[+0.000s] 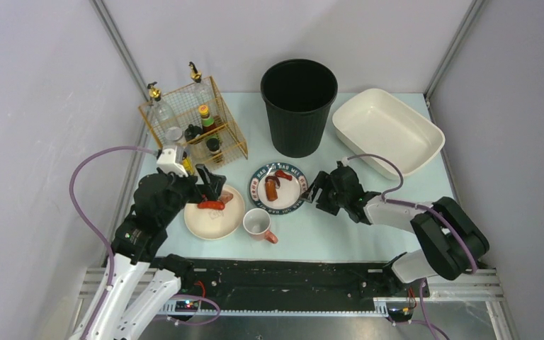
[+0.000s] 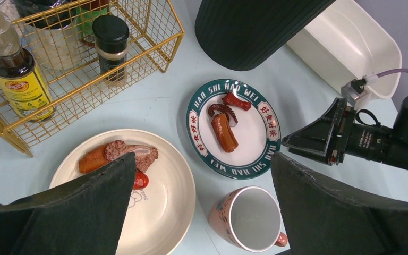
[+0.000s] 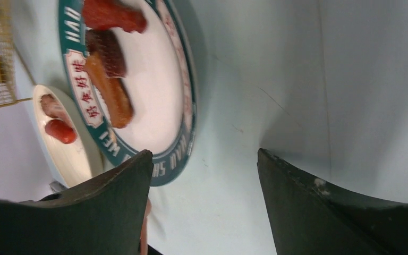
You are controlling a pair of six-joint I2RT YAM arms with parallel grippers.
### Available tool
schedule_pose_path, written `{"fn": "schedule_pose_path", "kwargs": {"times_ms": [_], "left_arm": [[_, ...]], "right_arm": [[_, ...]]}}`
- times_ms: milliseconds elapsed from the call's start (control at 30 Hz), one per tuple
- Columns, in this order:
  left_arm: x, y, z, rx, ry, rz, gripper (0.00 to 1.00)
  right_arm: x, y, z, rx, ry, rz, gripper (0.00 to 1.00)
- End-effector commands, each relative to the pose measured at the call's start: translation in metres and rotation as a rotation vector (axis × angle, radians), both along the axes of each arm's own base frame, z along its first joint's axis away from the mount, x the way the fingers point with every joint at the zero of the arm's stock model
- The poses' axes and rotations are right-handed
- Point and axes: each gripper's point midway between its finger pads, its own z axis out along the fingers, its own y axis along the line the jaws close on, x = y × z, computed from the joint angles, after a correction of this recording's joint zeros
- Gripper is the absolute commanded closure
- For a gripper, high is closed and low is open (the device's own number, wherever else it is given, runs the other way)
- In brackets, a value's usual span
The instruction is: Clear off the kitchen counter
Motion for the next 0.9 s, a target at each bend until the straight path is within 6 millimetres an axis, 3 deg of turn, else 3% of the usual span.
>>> {"fn": "schedule_pose_path", "kwargs": {"times_ms": [0,367,600,667,767,867], "left_arm": [[0.001,-0.003,0.011,-0.025,-0.041,-0.023,0.0],[0.001,-0.001,0.01,-0.028,-0.041,-0.016,0.0],[0.003,-0.001,0.009,-0.03,-0.035,-0.015,0.0],[0.003,-0.001,0.009,-0.03,-0.034,-0.015,0.0],[0.003,-0.001,0.009,-0.032,-0.034,-0.014,0.0],[0.003,0.0,0.009,-0.031,-0.033,-0.014,0.0]], "right_arm": [[0.021,0.015,0.014,0.132,-0.114,-0.038,0.24],[0.01,0.04,-0.031,0.231,0.002,-0.013,0.42],[0.008,0.043,-0.039,0.245,0.019,-0.015,0.56],[0.007,0.043,-0.04,0.241,0.021,-0.013,0.63],[0.007,0.043,-0.041,0.244,0.027,-0.01,0.91],[0.005,0.044,-0.042,0.245,0.037,-0.004,1.0]]}}
